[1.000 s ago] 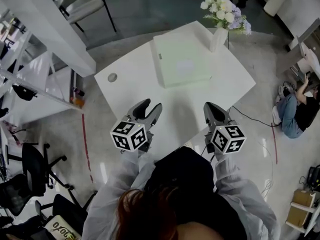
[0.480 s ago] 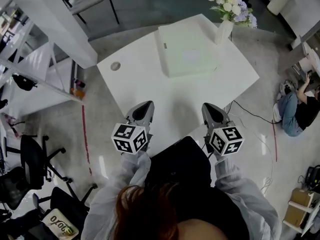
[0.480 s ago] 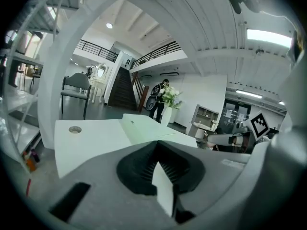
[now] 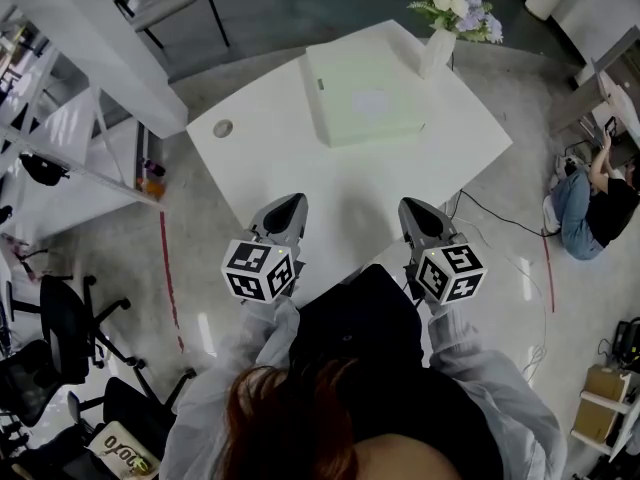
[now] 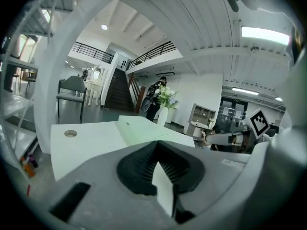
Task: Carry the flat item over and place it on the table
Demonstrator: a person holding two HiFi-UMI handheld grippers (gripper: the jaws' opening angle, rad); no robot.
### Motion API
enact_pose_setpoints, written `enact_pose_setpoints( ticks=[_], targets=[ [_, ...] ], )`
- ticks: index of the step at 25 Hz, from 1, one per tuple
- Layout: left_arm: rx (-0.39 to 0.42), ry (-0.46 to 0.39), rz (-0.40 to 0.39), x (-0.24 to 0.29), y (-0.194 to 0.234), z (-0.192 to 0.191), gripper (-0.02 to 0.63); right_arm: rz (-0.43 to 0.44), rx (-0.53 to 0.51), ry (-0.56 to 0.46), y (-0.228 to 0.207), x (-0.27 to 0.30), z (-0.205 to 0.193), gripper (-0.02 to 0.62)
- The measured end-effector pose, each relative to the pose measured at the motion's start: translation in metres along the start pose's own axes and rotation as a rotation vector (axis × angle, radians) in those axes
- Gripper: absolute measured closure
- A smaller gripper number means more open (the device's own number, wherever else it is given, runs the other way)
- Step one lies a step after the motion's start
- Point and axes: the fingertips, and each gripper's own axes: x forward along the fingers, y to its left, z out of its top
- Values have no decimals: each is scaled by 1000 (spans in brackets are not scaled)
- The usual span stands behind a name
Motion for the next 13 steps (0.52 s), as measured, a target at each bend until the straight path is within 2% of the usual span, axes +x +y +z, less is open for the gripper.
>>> enact_pose_setpoints(
  ticks=[13],
  targets=[
    [12, 15, -2, -1, 3, 1, 606, -5, -7, 0, 0, 1, 2, 586]
  ],
)
